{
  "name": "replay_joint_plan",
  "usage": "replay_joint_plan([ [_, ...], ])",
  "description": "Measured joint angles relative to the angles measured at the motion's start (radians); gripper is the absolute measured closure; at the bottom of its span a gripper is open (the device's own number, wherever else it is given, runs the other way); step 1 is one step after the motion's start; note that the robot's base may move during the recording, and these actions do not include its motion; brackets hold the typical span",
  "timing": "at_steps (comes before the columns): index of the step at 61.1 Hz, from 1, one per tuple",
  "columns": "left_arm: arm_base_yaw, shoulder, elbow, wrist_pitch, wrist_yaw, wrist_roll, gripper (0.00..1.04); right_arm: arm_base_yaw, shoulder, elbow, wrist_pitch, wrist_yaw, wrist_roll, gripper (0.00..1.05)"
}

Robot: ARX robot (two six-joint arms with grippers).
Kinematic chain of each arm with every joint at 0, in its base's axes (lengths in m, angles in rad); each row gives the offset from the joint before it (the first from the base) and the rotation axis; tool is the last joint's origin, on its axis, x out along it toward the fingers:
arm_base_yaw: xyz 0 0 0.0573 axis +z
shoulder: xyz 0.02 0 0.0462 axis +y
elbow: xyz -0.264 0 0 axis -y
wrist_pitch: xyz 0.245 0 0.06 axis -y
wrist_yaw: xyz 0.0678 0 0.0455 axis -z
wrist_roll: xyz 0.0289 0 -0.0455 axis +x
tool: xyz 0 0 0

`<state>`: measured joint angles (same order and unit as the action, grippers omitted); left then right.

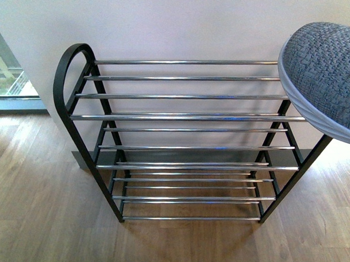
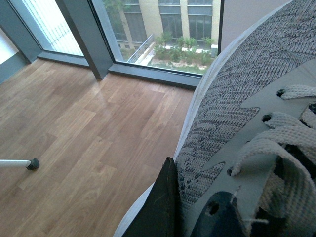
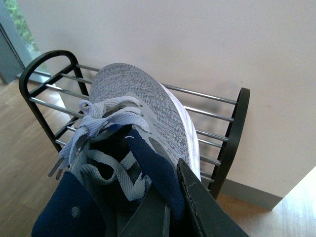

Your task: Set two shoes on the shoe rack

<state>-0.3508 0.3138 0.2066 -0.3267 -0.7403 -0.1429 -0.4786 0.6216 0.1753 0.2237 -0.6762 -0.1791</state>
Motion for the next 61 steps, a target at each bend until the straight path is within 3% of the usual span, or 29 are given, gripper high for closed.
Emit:
replay_joint_plan([
  [10, 0.000, 0.000, 0.000, 0.000, 0.000, 0.000, 1.03, 0.070, 0.092, 0.040, 0.032, 0.106, -0.001, 1.03],
  [19, 0.000, 0.000, 0.000, 0.000, 0.000, 0.000, 1.03, 0.155, 0.341, 0.168, 0.177, 0.248, -0.009, 1.03],
  [27, 0.000, 0.000, 0.000, 0.000, 0.000, 0.000, 1.03, 0.220, 0.517, 0.283, 0.219, 0.344, -0.015, 1.03],
  [51, 0.000, 0.000, 0.000, 0.000, 0.000, 0.000, 1.03, 0.447, 0.779, 0.431, 0.262, 0.541, 0.005, 1.03],
  [61, 0.000, 0.000, 0.000, 0.000, 0.000, 0.000, 1.03, 0.505, 0.898, 0.532, 0.233, 0.671, 0.116, 1.03],
])
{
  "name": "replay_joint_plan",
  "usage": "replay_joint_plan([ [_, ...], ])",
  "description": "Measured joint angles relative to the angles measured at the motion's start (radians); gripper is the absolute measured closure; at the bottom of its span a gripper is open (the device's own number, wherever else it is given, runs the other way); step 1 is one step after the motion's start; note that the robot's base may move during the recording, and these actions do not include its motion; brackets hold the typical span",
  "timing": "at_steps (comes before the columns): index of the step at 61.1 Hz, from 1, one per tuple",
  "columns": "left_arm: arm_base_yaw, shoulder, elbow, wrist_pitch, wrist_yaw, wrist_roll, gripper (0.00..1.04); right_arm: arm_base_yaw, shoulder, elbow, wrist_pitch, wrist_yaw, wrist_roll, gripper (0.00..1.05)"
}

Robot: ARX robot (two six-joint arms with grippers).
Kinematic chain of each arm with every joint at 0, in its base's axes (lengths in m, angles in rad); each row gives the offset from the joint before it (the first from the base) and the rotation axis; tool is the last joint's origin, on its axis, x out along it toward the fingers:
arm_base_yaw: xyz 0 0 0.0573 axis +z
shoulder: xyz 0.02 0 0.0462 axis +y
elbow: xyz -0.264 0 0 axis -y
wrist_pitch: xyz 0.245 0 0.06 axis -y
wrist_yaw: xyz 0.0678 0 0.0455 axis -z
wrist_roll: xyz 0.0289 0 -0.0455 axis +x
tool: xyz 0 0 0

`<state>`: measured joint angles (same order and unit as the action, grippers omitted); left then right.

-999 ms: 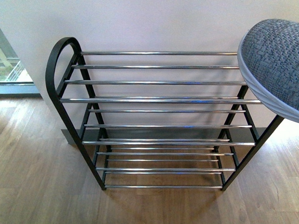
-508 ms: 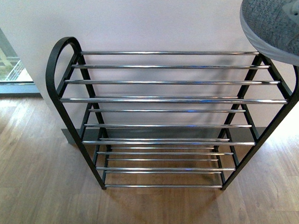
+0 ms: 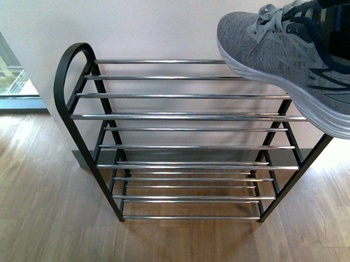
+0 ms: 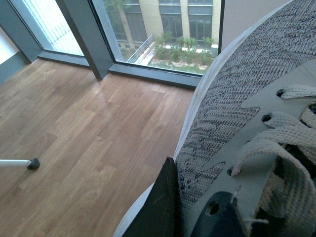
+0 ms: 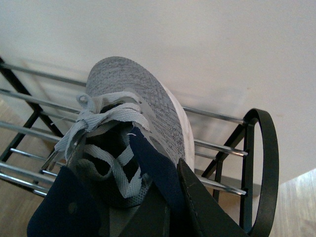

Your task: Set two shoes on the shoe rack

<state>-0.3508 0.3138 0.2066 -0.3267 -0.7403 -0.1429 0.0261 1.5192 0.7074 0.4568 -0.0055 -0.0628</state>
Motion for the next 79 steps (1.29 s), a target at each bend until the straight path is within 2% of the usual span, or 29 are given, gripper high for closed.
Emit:
replay_joint_plan([
  [17, 0.000, 0.000, 0.000, 0.000, 0.000, 0.000, 1.03, -0.008, 0.129, 0.123, -0.079, 0.161, 0.249, 1.03],
  [31, 0.000, 0.000, 0.000, 0.000, 0.000, 0.000, 1.03, -0.002, 0.202, 0.191, -0.117, 0.227, 0.356, 1.03],
  [38, 0.000, 0.000, 0.000, 0.000, 0.000, 0.000, 1.03, 0.042, 0.207, 0.210, -0.140, 0.219, 0.412, 1.03],
  [47, 0.000, 0.000, 0.000, 0.000, 0.000, 0.000, 1.03, 0.060, 0.260, 0.267, -0.124, 0.230, 0.415, 1.03],
  [66, 0.000, 0.000, 0.000, 0.000, 0.000, 0.000, 1.03, -0.080, 0.397, 0.310, -0.118, 0.264, 0.394, 1.03],
  [79, 0.000, 0.000, 0.000, 0.000, 0.001, 0.000, 1.03, -0.101, 0.397, 0.310, -0.106, 0.256, 0.384, 1.03],
])
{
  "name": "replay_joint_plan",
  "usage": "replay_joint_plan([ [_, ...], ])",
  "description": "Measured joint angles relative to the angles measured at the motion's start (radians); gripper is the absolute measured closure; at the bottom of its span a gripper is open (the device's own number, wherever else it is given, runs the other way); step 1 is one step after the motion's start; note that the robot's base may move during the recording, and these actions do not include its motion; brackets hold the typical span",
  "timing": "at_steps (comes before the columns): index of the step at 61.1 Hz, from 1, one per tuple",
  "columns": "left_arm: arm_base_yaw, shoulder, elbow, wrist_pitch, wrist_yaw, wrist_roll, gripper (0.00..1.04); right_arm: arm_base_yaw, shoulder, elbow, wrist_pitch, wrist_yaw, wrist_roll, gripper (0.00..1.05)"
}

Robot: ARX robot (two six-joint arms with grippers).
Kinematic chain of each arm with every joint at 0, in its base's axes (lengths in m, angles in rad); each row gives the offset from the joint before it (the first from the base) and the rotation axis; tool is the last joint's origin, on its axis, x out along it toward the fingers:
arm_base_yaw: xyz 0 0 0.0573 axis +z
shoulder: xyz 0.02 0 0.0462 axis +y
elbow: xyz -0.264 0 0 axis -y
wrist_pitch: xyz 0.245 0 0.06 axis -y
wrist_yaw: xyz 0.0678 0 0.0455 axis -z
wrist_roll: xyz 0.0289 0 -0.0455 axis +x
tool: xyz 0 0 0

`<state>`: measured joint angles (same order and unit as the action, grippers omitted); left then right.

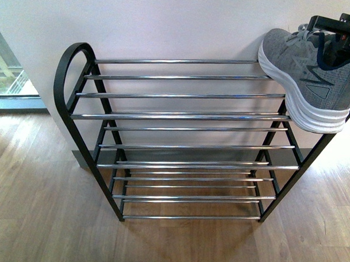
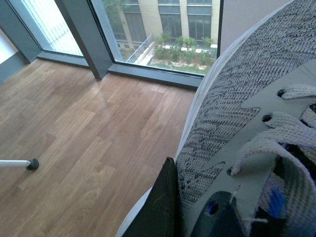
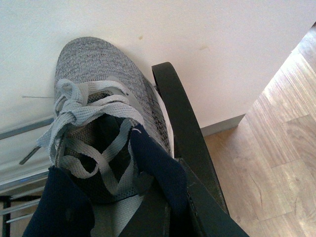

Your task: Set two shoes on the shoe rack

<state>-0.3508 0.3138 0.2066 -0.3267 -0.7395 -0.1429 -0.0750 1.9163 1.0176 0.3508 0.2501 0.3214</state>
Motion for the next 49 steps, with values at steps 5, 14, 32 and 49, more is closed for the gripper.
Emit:
replay_joint_plan([
  [5, 0.000, 0.000, 0.000, 0.000, -0.001, 0.000, 1.03, 0.001, 0.000, 0.000, 0.003, -0.009, 0.001, 1.03],
  [14, 0.000, 0.000, 0.000, 0.000, 0.000, 0.000, 1.03, 0.003, 0.000, 0.000, 0.005, -0.023, 0.004, 0.99],
  [32, 0.000, 0.000, 0.000, 0.000, 0.000, 0.000, 1.03, 0.004, -0.069, -0.008, -0.063, -0.124, 0.031, 0.50],
  [49, 0.000, 0.000, 0.000, 0.000, -0.001, 0.000, 1.03, -0.037, -0.367, -0.068, -0.187, -0.251, -0.053, 0.08],
])
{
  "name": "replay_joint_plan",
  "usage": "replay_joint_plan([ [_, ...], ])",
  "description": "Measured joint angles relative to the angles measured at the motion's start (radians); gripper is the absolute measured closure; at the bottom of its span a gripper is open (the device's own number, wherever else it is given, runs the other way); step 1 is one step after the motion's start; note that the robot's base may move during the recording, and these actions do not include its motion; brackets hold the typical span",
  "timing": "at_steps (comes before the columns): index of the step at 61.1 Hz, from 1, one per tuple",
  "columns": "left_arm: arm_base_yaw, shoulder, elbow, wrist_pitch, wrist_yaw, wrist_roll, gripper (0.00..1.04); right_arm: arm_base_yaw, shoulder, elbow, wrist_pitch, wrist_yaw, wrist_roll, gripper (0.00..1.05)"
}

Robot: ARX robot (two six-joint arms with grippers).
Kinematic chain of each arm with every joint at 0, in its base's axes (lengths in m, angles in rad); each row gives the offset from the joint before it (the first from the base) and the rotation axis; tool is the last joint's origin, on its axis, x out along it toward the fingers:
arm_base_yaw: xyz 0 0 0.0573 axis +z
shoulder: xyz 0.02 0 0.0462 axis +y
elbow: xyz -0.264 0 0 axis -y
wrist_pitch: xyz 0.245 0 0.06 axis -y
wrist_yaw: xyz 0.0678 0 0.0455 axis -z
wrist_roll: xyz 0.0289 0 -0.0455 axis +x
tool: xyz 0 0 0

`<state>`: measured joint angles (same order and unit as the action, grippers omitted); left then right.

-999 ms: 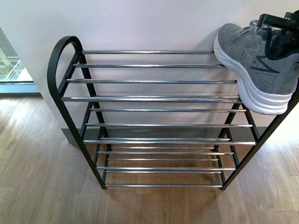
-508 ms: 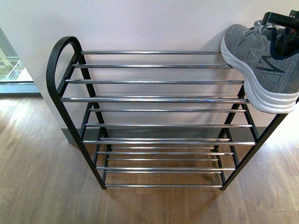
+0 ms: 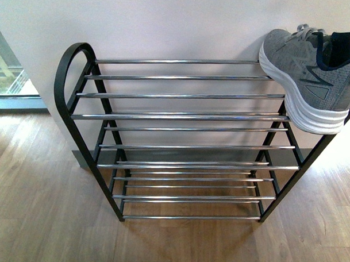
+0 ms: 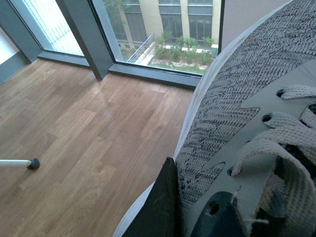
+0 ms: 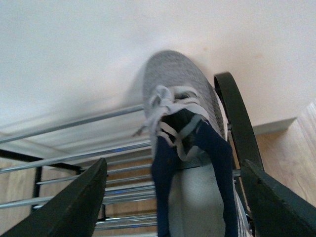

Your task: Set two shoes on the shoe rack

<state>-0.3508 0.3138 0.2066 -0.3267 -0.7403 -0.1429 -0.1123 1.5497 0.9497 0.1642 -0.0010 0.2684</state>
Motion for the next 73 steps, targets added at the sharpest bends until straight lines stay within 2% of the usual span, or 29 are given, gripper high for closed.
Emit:
replay_joint_plan([
  [13, 0.000, 0.000, 0.000, 0.000, 0.000, 0.000, 1.03, -0.078, -0.148, -0.105, 0.072, 0.039, -0.272, 0.09],
  [16, 0.000, 0.000, 0.000, 0.000, 0.000, 0.000, 1.03, -0.089, -0.149, -0.137, 0.154, -0.023, -0.283, 0.13],
  [20, 0.000, 0.000, 0.000, 0.000, 0.001, 0.000, 1.03, -0.088, -0.154, -0.229, 0.372, -0.137, -0.280, 0.23],
  [24, 0.000, 0.000, 0.000, 0.000, 0.000, 0.000, 1.03, -0.070, -0.177, -0.328, 0.525, -0.165, -0.280, 0.34],
  [27, 0.000, 0.000, 0.000, 0.000, 0.000, 0.000, 1.03, -0.056, -0.202, -0.382, 0.584, -0.166, -0.280, 0.41],
  [40, 0.000, 0.000, 0.000, 0.000, 0.000, 0.000, 1.03, -0.019, -0.336, -0.557, 0.656, -0.122, -0.280, 0.74],
  [48, 0.000, 0.000, 0.000, 0.000, 0.000, 0.000, 1.03, 0.013, -0.433, -0.675, 0.661, -0.096, -0.280, 1.04],
  [58, 0.000, 0.000, 0.000, 0.000, 0.001, 0.000, 1.03, 0.037, -0.536, -0.758, 0.650, -0.069, -0.277, 1.03],
  [62, 0.000, 0.000, 0.000, 0.000, 0.000, 0.000, 1.03, 0.079, -0.576, -0.784, 0.635, -0.009, -0.275, 1.03],
  [73, 0.000, 0.000, 0.000, 0.000, 0.000, 0.000, 1.03, 0.108, -0.716, -0.854, 0.563, 0.000, -0.275, 1.03],
])
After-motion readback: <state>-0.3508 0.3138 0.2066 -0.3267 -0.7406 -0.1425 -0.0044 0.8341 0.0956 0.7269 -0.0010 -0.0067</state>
